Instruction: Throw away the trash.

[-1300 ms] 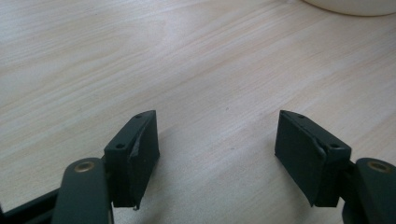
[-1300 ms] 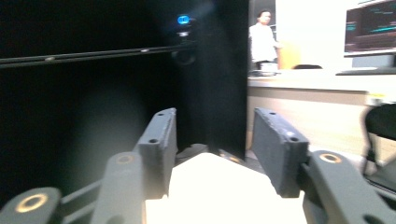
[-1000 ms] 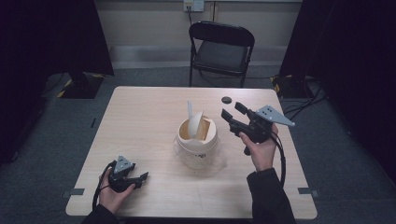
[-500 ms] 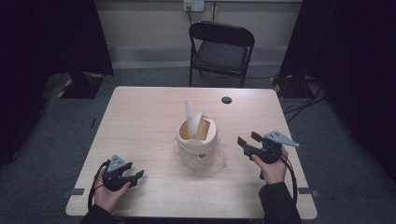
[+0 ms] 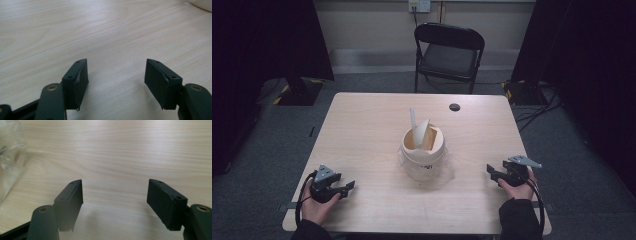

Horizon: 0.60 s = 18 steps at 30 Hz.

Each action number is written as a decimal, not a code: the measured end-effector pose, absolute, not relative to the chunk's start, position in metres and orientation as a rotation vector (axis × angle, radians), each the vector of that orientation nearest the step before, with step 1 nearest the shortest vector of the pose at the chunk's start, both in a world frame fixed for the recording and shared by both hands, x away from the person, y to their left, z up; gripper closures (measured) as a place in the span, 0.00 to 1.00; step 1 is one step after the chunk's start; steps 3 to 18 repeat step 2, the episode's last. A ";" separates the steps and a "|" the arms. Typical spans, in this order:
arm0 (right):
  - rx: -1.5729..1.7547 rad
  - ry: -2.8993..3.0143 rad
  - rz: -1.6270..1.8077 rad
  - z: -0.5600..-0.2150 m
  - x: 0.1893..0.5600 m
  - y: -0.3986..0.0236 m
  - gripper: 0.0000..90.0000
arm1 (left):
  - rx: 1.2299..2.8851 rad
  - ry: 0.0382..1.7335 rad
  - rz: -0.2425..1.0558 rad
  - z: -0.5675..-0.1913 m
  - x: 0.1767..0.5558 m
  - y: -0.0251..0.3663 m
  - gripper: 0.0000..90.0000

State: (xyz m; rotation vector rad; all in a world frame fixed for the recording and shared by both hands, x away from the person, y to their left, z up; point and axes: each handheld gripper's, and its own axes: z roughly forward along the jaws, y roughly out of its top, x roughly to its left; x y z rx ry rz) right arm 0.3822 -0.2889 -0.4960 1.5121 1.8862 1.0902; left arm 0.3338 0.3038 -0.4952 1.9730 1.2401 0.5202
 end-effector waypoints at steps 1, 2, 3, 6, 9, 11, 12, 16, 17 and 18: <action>1.512 1.886 1.090 -0.496 0.382 -0.289 0.32 | 1.966 1.244 0.527 -0.496 0.334 0.305 0.39; 1.513 1.877 1.095 -0.496 0.381 -0.291 0.32 | 1.967 1.247 0.525 -0.496 0.335 0.306 0.39; 1.513 1.877 1.095 -0.496 0.381 -0.291 0.32 | 1.967 1.247 0.525 -0.496 0.335 0.306 0.39; 1.513 1.877 1.095 -0.496 0.381 -0.291 0.32 | 1.967 1.247 0.525 -0.496 0.335 0.306 0.39; 1.513 1.877 1.095 -0.496 0.381 -0.291 0.32 | 1.967 1.247 0.525 -0.496 0.335 0.306 0.39; 1.513 1.877 1.095 -0.496 0.381 -0.291 0.32 | 1.967 1.247 0.525 -0.496 0.335 0.306 0.39; 1.513 1.877 1.095 -0.496 0.381 -0.291 0.32 | 1.967 1.247 0.525 -0.496 0.335 0.306 0.39; 1.513 1.877 1.095 -0.496 0.381 -0.291 0.32 | 1.967 1.247 0.525 -0.496 0.335 0.306 0.39; 1.513 1.877 1.095 -0.496 0.381 -0.291 0.32 | 1.967 1.247 0.525 -0.496 0.335 0.306 0.39; 1.513 1.877 1.095 -0.496 0.381 -0.291 0.32 | 1.967 1.247 0.525 -0.496 0.335 0.306 0.39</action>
